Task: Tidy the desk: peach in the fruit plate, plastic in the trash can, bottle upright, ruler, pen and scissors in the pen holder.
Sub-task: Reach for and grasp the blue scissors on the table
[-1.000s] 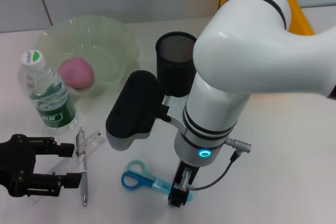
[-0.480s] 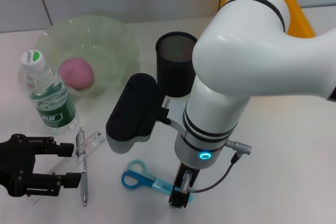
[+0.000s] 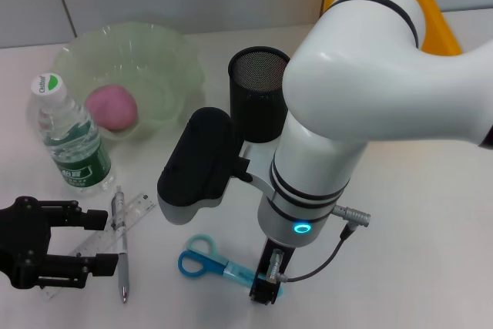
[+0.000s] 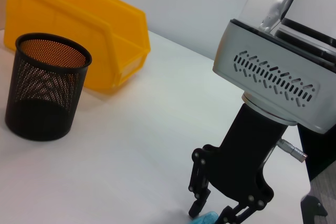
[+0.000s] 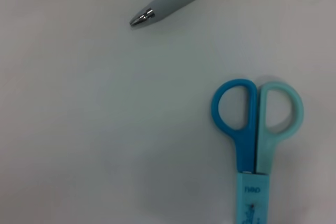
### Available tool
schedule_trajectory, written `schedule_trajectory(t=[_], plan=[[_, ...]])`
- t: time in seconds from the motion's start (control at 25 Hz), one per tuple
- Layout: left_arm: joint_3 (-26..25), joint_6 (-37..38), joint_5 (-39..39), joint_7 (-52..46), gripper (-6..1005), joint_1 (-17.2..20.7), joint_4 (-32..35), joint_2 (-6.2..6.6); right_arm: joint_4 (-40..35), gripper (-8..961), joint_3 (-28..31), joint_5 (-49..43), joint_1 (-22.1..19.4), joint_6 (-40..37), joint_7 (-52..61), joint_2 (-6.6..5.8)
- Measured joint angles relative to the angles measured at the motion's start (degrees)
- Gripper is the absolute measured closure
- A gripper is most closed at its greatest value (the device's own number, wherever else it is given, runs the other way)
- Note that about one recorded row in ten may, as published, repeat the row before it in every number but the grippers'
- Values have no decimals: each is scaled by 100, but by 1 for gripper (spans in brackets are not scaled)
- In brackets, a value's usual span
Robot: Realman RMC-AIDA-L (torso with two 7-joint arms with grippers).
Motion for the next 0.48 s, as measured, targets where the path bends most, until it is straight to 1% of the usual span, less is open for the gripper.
schedule_trajectory(t=[0.48], plan=[[0, 0, -12, -15, 243, 0, 0, -4, 1, 681, 0, -60, -1, -9, 2, 0]])
